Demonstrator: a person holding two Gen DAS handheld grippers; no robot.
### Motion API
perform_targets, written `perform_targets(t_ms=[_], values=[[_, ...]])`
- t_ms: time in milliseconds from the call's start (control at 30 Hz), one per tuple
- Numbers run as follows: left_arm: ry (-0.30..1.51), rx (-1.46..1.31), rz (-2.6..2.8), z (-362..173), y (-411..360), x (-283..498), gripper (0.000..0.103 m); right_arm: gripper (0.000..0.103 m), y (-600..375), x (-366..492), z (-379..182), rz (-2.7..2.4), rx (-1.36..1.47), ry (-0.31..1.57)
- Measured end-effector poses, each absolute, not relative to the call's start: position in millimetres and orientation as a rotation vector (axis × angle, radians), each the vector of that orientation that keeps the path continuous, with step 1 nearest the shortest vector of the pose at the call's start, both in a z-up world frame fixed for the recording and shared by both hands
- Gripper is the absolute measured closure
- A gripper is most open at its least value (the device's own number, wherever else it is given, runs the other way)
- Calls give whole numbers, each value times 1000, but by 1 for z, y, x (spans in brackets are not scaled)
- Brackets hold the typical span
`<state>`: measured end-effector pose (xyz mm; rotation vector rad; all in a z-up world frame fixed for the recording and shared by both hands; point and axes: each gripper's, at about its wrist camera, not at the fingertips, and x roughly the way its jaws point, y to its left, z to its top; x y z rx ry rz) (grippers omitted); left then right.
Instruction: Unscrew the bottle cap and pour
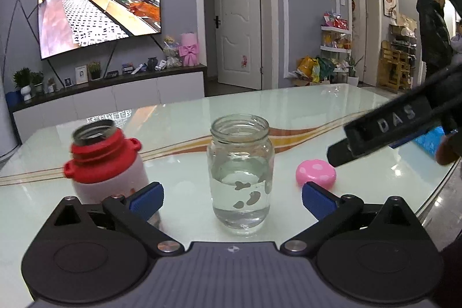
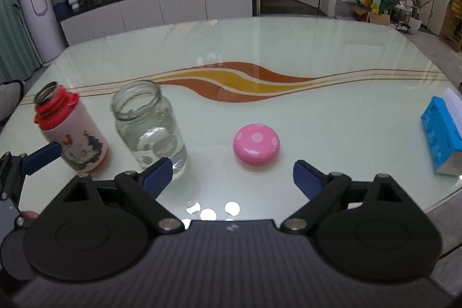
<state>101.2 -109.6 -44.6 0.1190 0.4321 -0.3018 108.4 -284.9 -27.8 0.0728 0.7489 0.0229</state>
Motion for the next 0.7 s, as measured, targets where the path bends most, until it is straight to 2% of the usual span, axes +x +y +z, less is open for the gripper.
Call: perform_targets(t_ms=[500, 700], values=[[470, 158, -288, -28, -96, 43, 0, 0, -263, 42, -25, 30, 84, 647], [498, 140, -286, -26, -84, 25, 0, 0, -257, 18, -23, 37, 63, 607]])
